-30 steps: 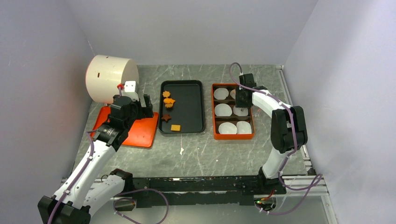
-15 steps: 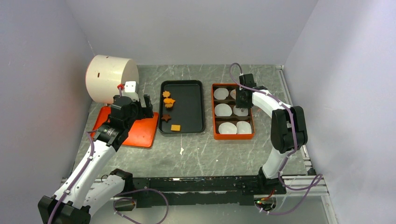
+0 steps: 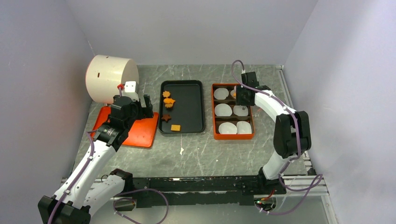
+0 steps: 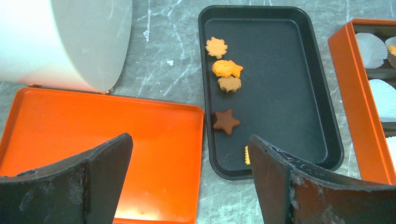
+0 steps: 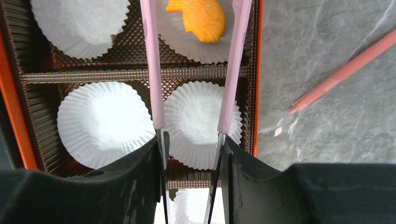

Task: Pack the cookies

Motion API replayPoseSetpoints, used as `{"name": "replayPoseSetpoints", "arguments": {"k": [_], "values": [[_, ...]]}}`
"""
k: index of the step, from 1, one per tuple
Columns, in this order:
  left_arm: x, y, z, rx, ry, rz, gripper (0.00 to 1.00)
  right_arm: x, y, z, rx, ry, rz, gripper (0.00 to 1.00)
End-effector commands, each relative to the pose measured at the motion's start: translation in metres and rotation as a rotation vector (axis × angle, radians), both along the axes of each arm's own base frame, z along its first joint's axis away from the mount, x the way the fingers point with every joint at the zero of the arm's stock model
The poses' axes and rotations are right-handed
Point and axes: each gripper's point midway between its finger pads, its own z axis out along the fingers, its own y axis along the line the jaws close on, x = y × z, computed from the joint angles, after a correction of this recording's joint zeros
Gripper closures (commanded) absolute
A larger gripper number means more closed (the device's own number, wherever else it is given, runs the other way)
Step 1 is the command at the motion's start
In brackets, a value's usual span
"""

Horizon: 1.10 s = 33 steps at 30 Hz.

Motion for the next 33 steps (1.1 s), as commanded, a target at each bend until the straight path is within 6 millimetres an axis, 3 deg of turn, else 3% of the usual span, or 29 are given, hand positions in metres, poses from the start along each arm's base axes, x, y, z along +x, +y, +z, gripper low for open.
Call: {"name": "replayPoseSetpoints", "arguments": {"k": [1,9,16,26,33], "values": [[0.004,-0.002,0.01,0.007,-0.045,-0.022,0.02,0.003,0.004,0.036,0.018,-0.095,0.019,0.56],[0.004,-0.002,0.01,0.007,-0.044,-0.023,0.02,-0.008,0.032,0.062,0.038,-0.144,0.116,0.6],[0.004,-0.002,0.009,0.01,-0.04,-0.022,0.02,-0.028,0.083,0.074,0.025,-0.168,0.271,0.61],[0.005,0.0,0.006,0.015,-0.029,-0.014,0.02,-0.066,0.179,0.062,0.023,-0.147,0.543,0.61],[0.006,0.006,0.003,0.023,-0.014,0.026,0.02,-0.092,0.24,0.038,0.039,-0.09,0.718,0.62]]}}
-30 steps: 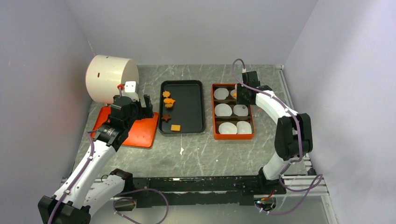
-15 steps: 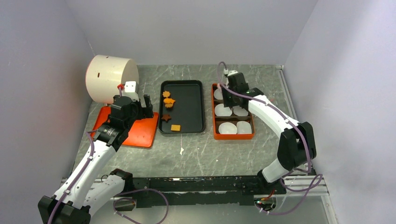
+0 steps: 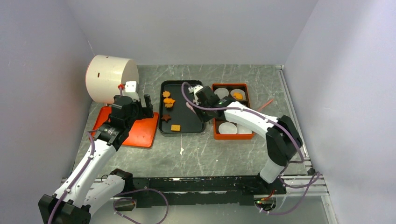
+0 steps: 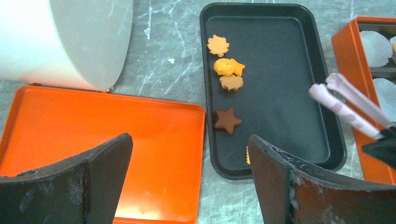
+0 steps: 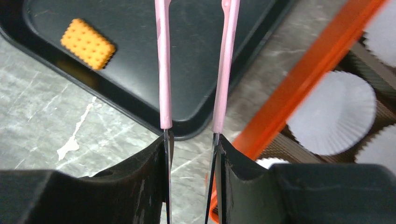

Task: Pack the cookies

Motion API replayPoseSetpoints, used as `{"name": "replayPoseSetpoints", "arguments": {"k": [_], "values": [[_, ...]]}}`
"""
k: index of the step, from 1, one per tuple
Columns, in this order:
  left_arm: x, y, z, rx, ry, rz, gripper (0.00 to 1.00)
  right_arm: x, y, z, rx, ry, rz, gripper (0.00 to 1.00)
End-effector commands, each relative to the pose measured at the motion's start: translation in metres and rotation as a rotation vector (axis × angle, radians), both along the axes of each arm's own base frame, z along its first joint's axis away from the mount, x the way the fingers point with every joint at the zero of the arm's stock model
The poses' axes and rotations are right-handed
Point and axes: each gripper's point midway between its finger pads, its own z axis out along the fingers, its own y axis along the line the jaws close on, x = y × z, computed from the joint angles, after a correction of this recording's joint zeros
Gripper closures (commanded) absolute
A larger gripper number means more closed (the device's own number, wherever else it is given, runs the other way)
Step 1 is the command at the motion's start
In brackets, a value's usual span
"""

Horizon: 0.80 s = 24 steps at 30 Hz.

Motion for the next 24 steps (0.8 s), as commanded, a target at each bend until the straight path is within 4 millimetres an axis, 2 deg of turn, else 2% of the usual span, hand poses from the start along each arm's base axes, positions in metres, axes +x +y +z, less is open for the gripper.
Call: {"name": "replayPoseSetpoints", "arguments": {"k": [1,8,13,19,24], "values": [[0.005,0.008,0.005,0.024,-0.018,0.039,0.02,-0.003,0.043,0.006,0.035,-0.021,0.104,0.62],[0.001,0.03,0.011,0.05,-0.029,0.155,0.02,-0.02,0.085,-0.021,-0.004,0.021,0.214,0.62],[-0.001,0.043,0.017,0.05,-0.054,0.216,0.02,-0.023,0.107,-0.032,-0.029,0.035,0.267,0.6],[-0.002,0.045,0.02,0.044,-0.063,0.224,0.02,-0.023,0.119,-0.045,-0.056,0.056,0.293,0.59],[-0.003,0.045,0.021,0.041,-0.068,0.224,0.02,-0.02,0.121,-0.053,-0.075,0.061,0.28,0.57]]}}
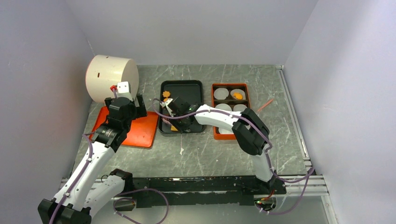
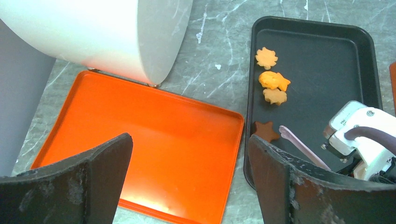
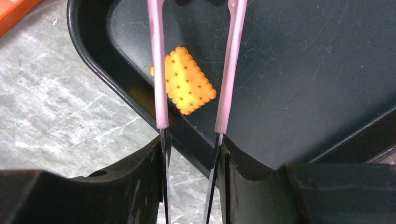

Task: Pack the cookies

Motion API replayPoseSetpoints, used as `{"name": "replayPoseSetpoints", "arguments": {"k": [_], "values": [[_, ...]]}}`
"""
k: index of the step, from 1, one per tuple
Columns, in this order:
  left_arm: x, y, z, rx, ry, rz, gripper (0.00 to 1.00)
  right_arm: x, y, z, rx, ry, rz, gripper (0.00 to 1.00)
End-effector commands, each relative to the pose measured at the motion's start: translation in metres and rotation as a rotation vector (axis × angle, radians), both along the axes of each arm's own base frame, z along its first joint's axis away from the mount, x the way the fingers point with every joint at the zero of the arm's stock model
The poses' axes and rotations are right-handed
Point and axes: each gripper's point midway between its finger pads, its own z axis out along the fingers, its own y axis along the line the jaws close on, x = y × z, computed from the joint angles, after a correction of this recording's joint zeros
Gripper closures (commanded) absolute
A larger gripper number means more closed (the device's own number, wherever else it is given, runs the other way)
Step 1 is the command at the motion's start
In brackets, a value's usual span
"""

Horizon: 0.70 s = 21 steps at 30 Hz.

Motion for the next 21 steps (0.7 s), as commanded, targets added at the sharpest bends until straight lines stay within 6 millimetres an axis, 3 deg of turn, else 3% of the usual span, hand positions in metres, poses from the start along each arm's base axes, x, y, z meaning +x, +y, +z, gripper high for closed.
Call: {"name": "replayPoseSetpoints", "arguments": {"k": [1,15,21], "values": [[0.002,0.003,0.017,-0.019,-0.054,0.02,0.02,0.009,0.01,0.011,0.012,-0.031,0.003,0.57],[0.003,-0.001,0.016,-0.029,-0.056,-0.001,0.02,0.009,0.008,-0.001,-0.027,-0.012,0.003,0.57],[0.003,-0.001,0.017,-0.029,-0.057,-0.002,0.02,0.008,0.007,0.004,-0.03,-0.012,0.005,0.65]]}}
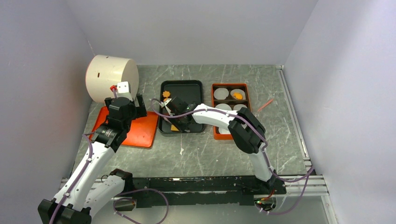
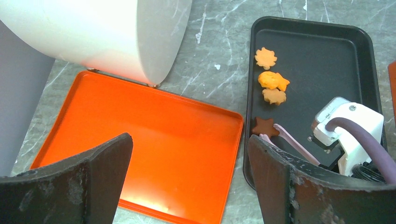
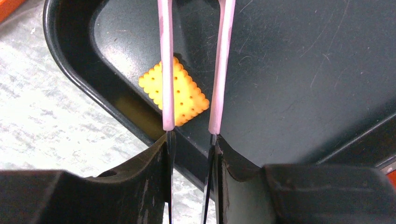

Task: Pack the cookies

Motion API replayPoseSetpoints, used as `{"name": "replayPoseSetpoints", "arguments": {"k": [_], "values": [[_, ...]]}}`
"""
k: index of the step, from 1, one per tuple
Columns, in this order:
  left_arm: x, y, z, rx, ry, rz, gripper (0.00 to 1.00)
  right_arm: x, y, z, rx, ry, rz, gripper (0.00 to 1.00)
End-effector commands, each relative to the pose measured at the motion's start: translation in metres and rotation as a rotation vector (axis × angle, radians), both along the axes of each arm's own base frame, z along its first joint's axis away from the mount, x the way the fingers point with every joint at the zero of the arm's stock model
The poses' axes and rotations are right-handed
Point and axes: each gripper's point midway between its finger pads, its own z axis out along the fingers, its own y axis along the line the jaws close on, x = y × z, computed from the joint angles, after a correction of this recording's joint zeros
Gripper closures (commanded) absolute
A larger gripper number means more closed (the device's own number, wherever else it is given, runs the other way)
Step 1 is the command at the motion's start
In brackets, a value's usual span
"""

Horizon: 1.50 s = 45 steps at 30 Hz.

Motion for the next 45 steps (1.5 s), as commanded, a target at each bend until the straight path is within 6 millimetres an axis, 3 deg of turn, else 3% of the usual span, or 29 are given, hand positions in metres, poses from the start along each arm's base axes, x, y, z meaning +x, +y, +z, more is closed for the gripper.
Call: {"name": "replayPoseSetpoints", "arguments": {"k": [1,15,27,34,45], "values": [[0.003,-0.001,0.016,-0.026,-0.054,-0.003,0.02,0.002,0.004,0.017,0.005,-0.017,0.014,0.67],[0.003,-0.003,0.016,-0.029,-0.057,-0.013,0.02,0.003,-0.019,0.045,-0.015,-0.089,-0.023,0.88],[0.004,-0.005,0.015,-0.033,-0.052,-0.024,0.02,0.006,-0.048,0.079,-0.032,-0.158,-0.076,0.92],[0.005,-0.007,0.013,-0.036,-0.049,-0.033,0.02,0.026,-0.096,0.099,-0.051,-0.189,-0.191,0.92],[0.006,-0.01,0.011,-0.038,-0.041,-0.045,0.02,0.068,-0.195,0.118,-0.07,-0.207,-0.442,0.92]]}}
